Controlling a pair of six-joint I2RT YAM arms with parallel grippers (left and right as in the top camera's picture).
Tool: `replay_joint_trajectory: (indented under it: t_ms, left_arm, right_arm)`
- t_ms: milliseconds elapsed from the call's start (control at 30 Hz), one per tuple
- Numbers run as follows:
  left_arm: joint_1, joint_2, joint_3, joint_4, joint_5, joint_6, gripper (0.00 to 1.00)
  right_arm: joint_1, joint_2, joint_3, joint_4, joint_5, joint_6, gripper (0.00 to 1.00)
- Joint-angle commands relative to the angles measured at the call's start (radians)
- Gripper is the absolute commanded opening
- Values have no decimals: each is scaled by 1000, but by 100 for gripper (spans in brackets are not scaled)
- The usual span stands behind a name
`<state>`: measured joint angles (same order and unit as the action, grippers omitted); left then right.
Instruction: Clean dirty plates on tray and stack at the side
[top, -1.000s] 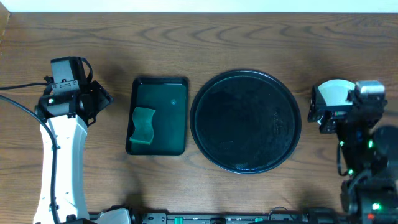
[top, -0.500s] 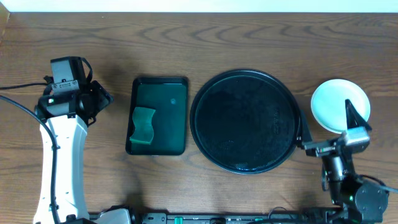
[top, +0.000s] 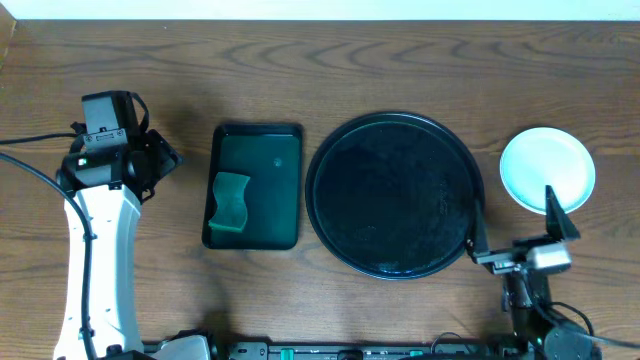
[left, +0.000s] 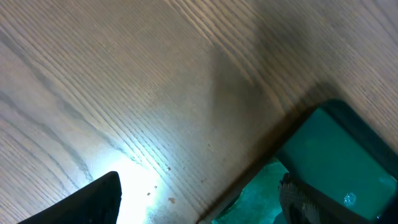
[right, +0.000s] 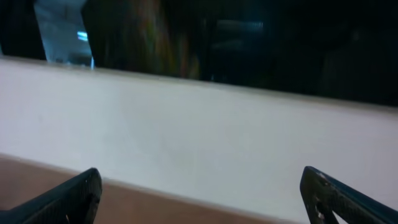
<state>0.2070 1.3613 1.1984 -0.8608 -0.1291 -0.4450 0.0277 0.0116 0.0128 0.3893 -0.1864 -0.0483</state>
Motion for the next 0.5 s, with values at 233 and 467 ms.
replay_joint_trajectory:
  t_ms: [233, 467]
  left_arm:
    - [4, -2, 15, -3, 2, -5, 81]
    - [4, -2, 15, -3, 2, -5, 81]
  right_arm:
    - [15, -6, -7, -459, 16, -8, 99]
    - [15, -7, -8, -453, 182, 161, 99]
